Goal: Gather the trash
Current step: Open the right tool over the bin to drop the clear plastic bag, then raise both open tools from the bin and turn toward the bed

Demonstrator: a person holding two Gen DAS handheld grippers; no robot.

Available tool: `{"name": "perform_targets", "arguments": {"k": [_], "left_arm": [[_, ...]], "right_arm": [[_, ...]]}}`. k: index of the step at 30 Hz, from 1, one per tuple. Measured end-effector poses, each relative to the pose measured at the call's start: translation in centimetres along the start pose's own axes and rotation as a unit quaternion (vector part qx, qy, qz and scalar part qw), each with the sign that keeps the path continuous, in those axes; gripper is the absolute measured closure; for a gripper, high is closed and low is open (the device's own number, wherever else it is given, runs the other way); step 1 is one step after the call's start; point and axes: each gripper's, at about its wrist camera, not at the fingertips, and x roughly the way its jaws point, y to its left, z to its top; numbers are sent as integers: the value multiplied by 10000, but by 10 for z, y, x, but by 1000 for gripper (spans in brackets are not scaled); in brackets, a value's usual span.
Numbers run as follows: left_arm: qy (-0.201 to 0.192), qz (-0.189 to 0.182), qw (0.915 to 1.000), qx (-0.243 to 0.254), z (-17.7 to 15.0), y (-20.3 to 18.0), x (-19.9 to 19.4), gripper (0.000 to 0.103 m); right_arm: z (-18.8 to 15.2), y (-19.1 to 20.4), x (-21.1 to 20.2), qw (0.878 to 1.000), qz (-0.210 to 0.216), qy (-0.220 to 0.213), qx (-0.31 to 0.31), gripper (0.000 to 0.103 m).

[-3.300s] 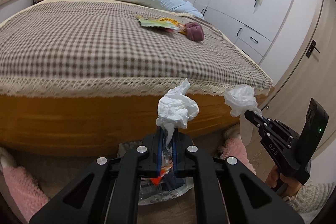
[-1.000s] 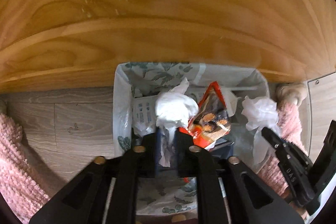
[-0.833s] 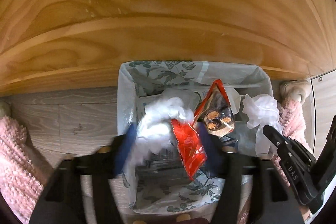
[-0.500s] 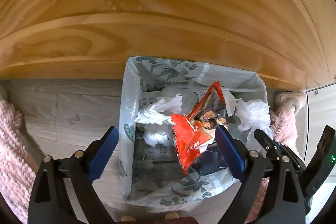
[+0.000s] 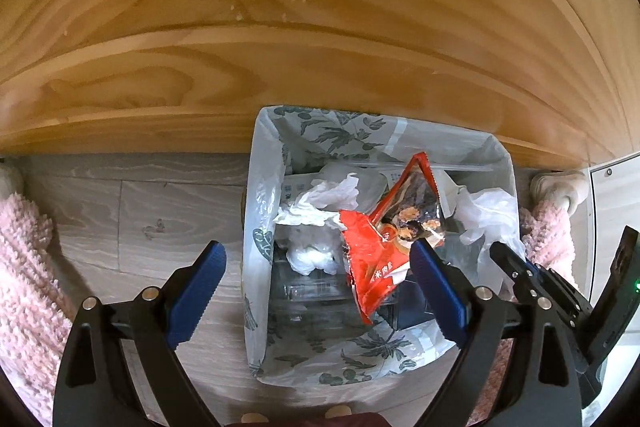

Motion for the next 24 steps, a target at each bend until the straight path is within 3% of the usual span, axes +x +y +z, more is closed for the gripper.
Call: {"name": "perform_targets", "arguments": {"k": [2,5,11,15,24], "left_arm": [[-22,6,10000,49,0,-2,-1,13],[-60,21,9999,127,-1,-5,-3,13],[-152,29,9997,201,-3,-8,-10,13],[-216,-1,9995,224,-4,-8,-15,13],[-322,-46,9992,249,-7,-6,-26,13]], "right_arm": [[-1,2,0,10000,-37,6,-59,65],[-2,9,-3,9997,-107,-62,-219,44],[-4,19,-10,9983,-168,-129,-542,15],[-7,18,-14,9979,-172,-194,-596,8],[-9,24,-26,9958,-350,-468,-704,8]]}}
